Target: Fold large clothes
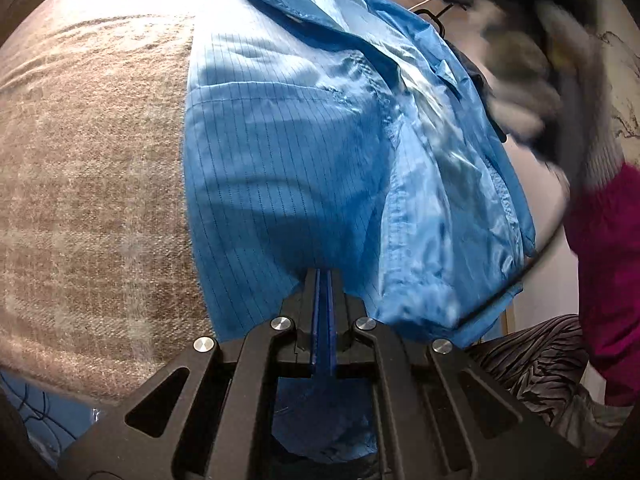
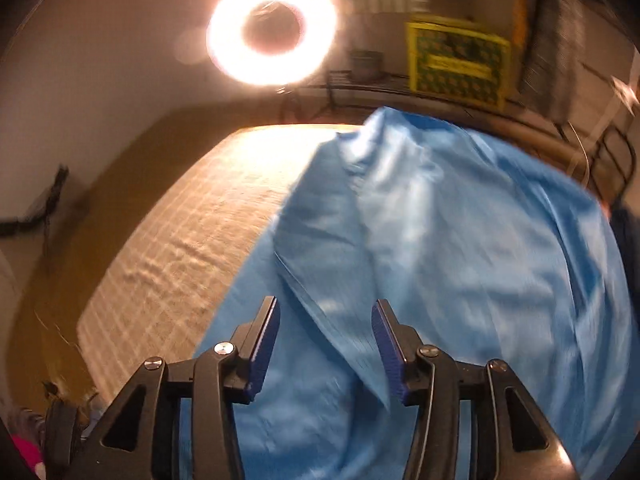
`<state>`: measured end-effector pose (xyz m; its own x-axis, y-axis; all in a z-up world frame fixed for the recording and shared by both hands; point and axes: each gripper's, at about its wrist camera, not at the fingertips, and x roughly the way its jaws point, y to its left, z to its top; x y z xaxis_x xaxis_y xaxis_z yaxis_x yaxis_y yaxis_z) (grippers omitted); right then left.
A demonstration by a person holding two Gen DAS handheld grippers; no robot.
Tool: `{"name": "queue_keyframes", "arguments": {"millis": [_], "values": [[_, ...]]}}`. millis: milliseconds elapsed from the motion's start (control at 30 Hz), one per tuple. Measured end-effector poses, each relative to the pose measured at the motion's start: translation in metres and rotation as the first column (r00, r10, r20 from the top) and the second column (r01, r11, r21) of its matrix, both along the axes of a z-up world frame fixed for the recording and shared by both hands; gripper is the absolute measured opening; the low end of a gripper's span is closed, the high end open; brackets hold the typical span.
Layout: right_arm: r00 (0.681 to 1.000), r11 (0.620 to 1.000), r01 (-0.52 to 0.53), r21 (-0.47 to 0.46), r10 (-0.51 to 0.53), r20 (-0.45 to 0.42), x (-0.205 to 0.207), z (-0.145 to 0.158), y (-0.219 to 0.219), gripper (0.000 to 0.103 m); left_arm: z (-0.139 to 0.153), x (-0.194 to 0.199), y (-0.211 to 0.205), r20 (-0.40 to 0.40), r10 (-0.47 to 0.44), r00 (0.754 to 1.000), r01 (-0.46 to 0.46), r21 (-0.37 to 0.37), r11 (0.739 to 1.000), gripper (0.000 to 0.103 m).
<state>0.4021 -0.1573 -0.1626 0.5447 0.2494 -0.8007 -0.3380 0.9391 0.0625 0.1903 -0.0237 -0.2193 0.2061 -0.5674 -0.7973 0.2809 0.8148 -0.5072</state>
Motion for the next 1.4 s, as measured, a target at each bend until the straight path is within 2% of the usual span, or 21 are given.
{"name": "queue_keyframes", "arguments": {"millis": [100,267,400,433,467,567,667,767,867,933,967,1000,1033,1067,1200,1400], "values": [[1.0,0.999,-0.001,-0.046,0.0,-0.026,0.039,-0.013,0.028,0.054,0.003,-0.002,0.009,0.001,0.004,1.0,-0.004,0.001,1.0,0.001],[0.998,0.992,0.017,-0.126,-0.024,-0.062,0.084,-0.043,0.061,0.054,0.006,0.0,0.021,-0.001,0.019,1.0,-0.019,0.005,1.0,0.001],[0.993,0.976,0.034,-0.214,-0.057,-0.099,0.11,-0.066,0.07,0.05,0.005,0.003,0.036,-0.005,0.041,0.999,-0.041,-0.001,0.999,0.001],[0.993,0.973,0.038,-0.229,-0.064,-0.104,0.114,-0.07,0.07,0.044,0.005,0.003,0.038,-0.008,0.042,0.999,-0.042,-0.002,0.999,0.001],[0.991,0.97,0.041,-0.239,-0.07,-0.116,0.119,-0.074,0.066,0.031,0.006,0.003,0.039,-0.01,0.043,0.999,-0.043,-0.002,0.999,0.001],[0.986,0.979,0.049,-0.199,-0.079,-0.144,0.126,-0.073,0.049,0.003,0.006,0.002,0.039,-0.002,0.028,1.0,-0.028,0.012,1.0,0.001],[0.984,0.994,0.064,-0.086,-0.078,-0.162,0.133,-0.059,0.018,0.0,0.007,0.0,0.036,-0.001,0.016,1.0,-0.016,0.016,1.0,0.001],[0.978,0.991,0.129,0.035,-0.122,-0.168,0.143,-0.045,-0.03,0.0,0.007,-0.003,0.034,0.004,0.003,1.0,-0.003,0.022,1.0,0.001],[0.954,0.955,0.255,0.149,-0.223,-0.198,0.155,-0.046,-0.093,0.0,0.008,-0.005,0.029,0.006,-0.014,1.0,0.014,0.028,1.0,0.001],[0.936,0.945,0.311,0.103,-0.286,-0.205,0.16,-0.054,-0.116,0.004,0.008,-0.005,0.021,0.012,-0.028,1.0,0.028,0.039,0.999,0.001],[0.925,0.939,0.341,0.045,-0.327,-0.195,0.16,-0.057,-0.124,0.018,0.009,-0.005,0.02,0.013,-0.035,0.999,0.034,0.04,0.999,0.001],[0.916,0.932,0.362,-0.011,-0.358,-0.18,0.159,-0.059,-0.131,0.037,0.01,-0.007,0.019,0.014,-0.046,0.999,0.045,0.041,0.998,0.001],[0.913,0.927,0.373,-0.042,-0.375,-0.16,0.156,-0.058,-0.138,0.039,0.011,-0.008,0.016,0.016,-0.051,0.999,0.05,0.041,0.998,0.001],[0.912,0.925,0.378,-0.045,-0.38,-0.152,0.153,-0.056,-0.144,0.039,0.013,-0.01,0.015,0.02,-0.06,0.998,0.059,0.036,0.998,0.001],[0.92,0.925,0.376,0.047,-0.367,-0.134,0.126,-0.032,-0.166,0.039,0.02,-0.023,0.014,0.034,-0.099,0.995,0.098,0.015,0.995,0.001],[0.955,0.941,0.296,0.162,-0.287,-0.076,0.05,0.026,-0.176,0.039,0.04,-0.05,0.032,0.059,-0.092,0.994,0.095,-0.045,0.994,0.001]]}}
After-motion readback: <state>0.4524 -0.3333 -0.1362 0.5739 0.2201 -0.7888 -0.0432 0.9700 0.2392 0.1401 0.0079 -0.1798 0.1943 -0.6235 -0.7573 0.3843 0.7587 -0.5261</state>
